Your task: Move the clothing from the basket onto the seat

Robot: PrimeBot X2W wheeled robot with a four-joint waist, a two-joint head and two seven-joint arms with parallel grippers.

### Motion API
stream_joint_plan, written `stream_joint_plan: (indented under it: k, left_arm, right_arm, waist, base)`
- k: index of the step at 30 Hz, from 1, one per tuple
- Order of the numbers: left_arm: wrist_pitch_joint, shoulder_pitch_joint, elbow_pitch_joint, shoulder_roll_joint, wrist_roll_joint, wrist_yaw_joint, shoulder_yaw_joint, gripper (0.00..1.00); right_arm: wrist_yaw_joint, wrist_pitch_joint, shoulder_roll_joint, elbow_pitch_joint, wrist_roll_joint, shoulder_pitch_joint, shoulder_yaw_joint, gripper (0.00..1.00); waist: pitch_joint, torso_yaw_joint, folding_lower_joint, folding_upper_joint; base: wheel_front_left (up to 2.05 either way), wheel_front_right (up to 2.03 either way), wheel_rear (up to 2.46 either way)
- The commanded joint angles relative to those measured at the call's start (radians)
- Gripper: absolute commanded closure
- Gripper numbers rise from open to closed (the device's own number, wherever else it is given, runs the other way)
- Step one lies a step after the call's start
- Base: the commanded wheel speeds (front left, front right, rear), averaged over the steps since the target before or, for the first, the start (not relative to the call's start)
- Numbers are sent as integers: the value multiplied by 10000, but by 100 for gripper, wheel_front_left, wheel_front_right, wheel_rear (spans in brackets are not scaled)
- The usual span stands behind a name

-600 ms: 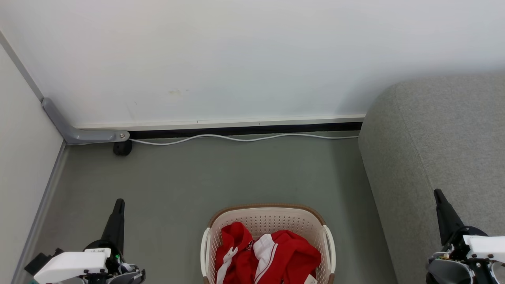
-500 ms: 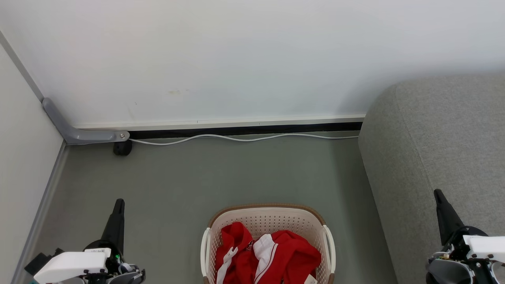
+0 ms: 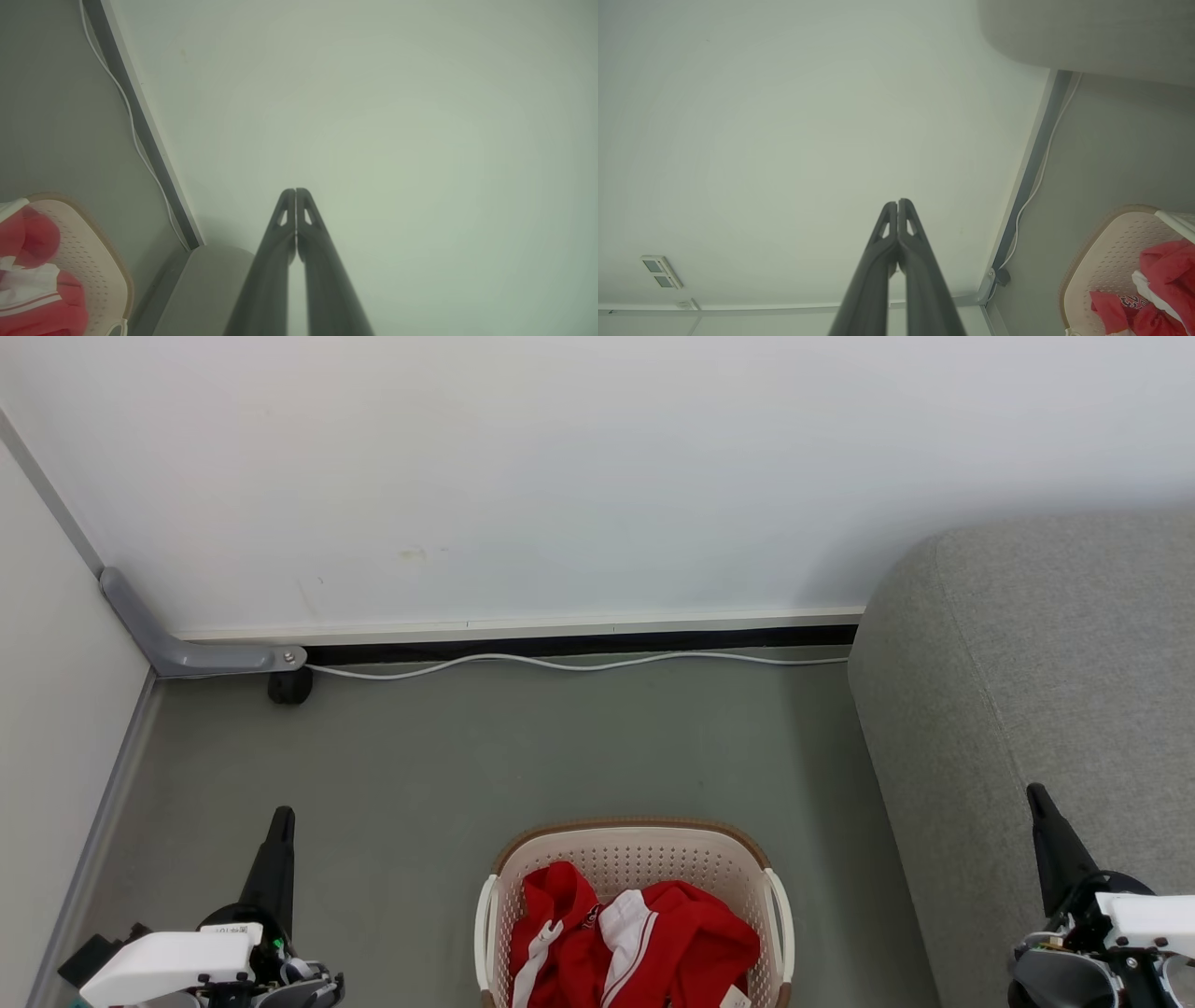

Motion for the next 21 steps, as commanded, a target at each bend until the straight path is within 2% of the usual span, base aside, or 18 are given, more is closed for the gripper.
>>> stream_joint_plan:
  k: [1,21]
  left_arm:
    - [62,-581,-287,175,-40,-86,323,100]
    - [62,-581,-287,175,-40,-86,323,100]
  right_arm:
    - [16,71,-102,-311,118,-164,169,100]
    - [16,71,-102,-311,118,-164,169,100]
  waist:
    - [0,0,0,0]
    - [0,0,0,0]
  base:
    - [0,0,0]
    - [0,0,0]
